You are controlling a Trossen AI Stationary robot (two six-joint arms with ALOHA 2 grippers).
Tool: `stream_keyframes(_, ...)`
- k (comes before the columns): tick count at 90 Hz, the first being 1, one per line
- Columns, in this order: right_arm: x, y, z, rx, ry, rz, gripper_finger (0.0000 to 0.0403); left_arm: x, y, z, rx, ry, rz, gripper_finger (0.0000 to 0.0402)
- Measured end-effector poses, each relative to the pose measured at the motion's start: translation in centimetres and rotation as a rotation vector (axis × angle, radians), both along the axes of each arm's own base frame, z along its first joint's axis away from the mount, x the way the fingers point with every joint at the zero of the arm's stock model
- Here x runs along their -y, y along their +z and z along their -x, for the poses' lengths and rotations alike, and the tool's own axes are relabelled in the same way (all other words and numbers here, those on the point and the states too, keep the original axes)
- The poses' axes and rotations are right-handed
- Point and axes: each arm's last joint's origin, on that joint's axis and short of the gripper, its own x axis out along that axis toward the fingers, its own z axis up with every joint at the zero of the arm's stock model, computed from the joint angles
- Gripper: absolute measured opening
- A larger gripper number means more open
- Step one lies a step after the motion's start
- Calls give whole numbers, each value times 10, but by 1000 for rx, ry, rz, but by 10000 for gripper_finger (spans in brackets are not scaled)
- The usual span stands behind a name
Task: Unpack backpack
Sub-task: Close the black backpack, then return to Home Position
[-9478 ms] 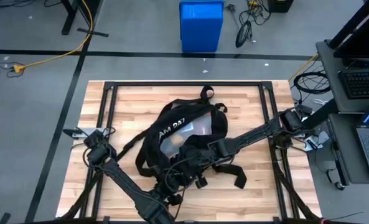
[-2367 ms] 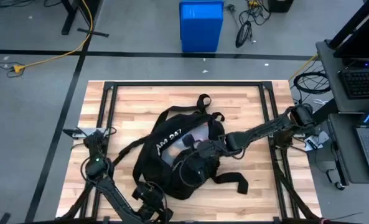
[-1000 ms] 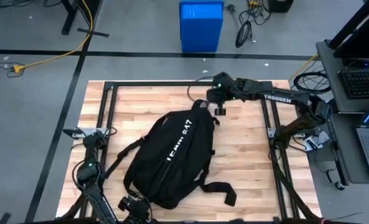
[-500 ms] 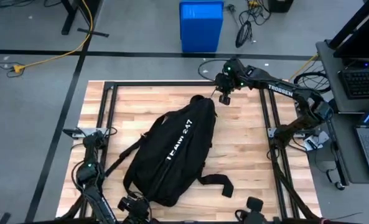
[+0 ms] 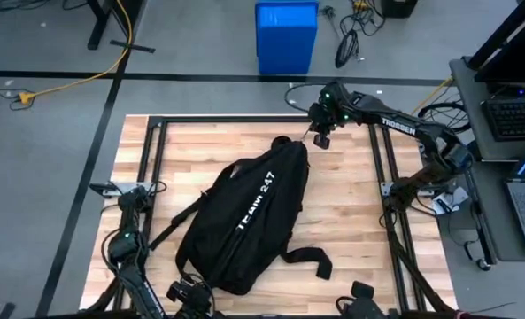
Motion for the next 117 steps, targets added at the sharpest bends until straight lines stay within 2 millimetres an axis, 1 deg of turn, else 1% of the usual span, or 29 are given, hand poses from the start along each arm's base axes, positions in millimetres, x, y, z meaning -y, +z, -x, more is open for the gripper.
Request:
stream_keyframes(14, 4, -9, -3, -17, -12, -30, 0, 0, 0, 0, 5, 9, 5, 1)
stream_keyframes(32, 11, -21, -3, -36, -61, -84, 0, 0, 0, 0, 12, 20, 9, 1)
stream_keyframes(55, 21, -46, -10, -57, -49, -168, 0, 0, 0, -1, 13, 8, 5, 1)
stream_keyframes(61, 24, -51, -12, -47, -70, -188, 1, 0, 0, -1, 10, 3, 4, 1)
stream_keyframes(69, 26, -50, -15, -10, -96, -187, 13, -1, 0, -4, 8, 5, 6, 1)
stream_keyframes(75, 26, -43, -15, 37, -109, -183, 36, -2, 0, -7, 7, 6, 6, 1)
stream_keyframes(79, 25, -34, -13, 62, -119, -148, 55, -3, 0, -8, 12, 9, 14, 1)
stream_keyframes(86, 22, -13, -10, 108, -128, -111, 92, -3, 0, -11, 16, 3, 18, 1)
stream_keyframes(95, 8, 18, -6, 181, -110, -105, 136, -9, 1, -19, 3, -16, -5, 1)
stream_keyframes(106, -19, 59, 5, 277, -81, -74, 173, -19, 2, -33, 11, -28, -47, 1)
stream_keyframes(110, -35, 70, 9, 306, -44, -91, 180, -22, 2, -38, 10, -40, -64, 1)
stream_keyframes(117, -66, 85, 10, 357, 65, -148, 186, -29, 3, -47, -7, -76, -95, 1)
